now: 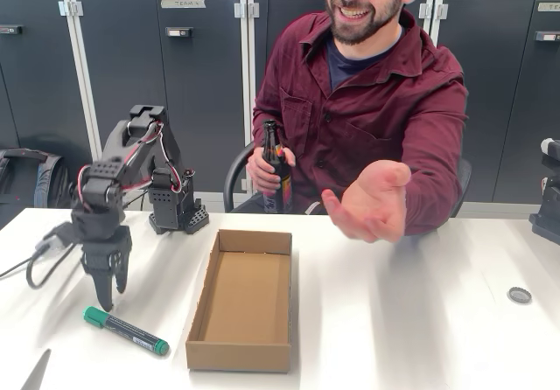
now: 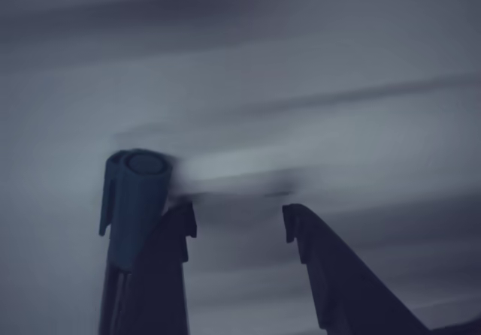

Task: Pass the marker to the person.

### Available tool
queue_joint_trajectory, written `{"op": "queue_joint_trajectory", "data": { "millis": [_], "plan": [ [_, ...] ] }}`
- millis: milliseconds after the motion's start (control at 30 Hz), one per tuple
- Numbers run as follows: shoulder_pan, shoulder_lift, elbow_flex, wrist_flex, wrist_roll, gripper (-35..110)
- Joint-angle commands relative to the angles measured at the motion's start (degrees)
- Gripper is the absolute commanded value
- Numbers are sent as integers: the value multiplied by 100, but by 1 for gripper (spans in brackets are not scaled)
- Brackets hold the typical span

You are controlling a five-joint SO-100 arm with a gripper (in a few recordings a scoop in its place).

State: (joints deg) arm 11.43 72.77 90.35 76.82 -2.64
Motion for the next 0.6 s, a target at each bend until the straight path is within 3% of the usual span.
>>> {"op": "queue_joint_trajectory", "data": {
  "millis": [0,567],
  "plan": [
    [-44,-378,-642,193,299,26],
    [-712,-536,-3015,1099,167,28]
  ]
}}
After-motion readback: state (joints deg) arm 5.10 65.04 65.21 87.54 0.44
